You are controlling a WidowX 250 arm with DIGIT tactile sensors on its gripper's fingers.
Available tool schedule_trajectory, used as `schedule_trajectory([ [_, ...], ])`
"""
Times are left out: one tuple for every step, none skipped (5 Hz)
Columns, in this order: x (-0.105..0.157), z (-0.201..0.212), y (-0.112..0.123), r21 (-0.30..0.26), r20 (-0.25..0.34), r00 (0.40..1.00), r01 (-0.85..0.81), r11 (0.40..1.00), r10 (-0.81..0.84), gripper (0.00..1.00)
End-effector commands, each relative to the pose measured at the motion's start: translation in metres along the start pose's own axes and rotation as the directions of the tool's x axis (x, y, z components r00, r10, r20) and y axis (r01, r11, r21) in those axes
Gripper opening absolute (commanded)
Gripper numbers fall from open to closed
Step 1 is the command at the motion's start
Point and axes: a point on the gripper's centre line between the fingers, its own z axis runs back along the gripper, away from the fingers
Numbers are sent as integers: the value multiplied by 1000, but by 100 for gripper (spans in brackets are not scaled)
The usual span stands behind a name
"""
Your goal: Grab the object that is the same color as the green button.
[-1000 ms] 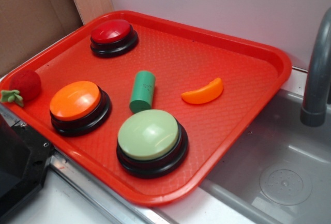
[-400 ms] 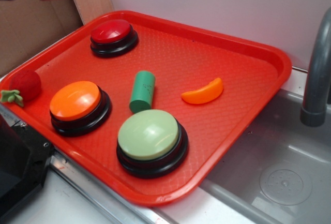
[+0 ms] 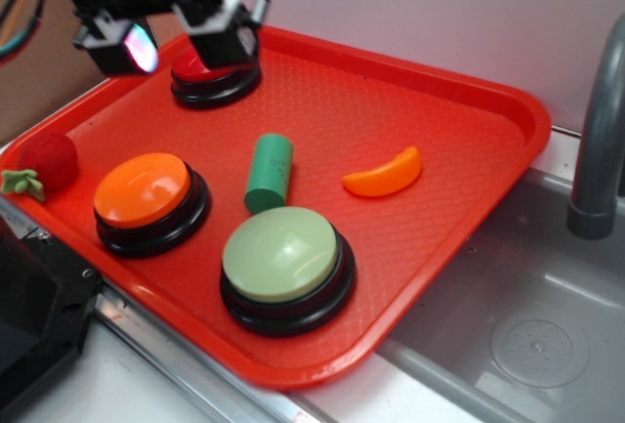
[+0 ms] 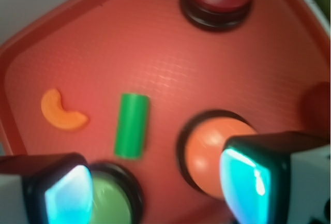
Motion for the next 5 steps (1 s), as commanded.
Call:
schedule_trajectory([
  [29, -74, -17, -25, 48, 999, 6, 1000, -5, 100],
  [29, -94, -13, 11, 15, 999, 34, 999, -35, 100],
  [28, -109, -8, 16, -38, 997, 68, 998, -67, 100],
  [26, -113, -5, 10, -51, 996, 67, 998, -67, 100],
  [26, -109, -4, 4, -43, 997, 58, 998, -58, 0],
])
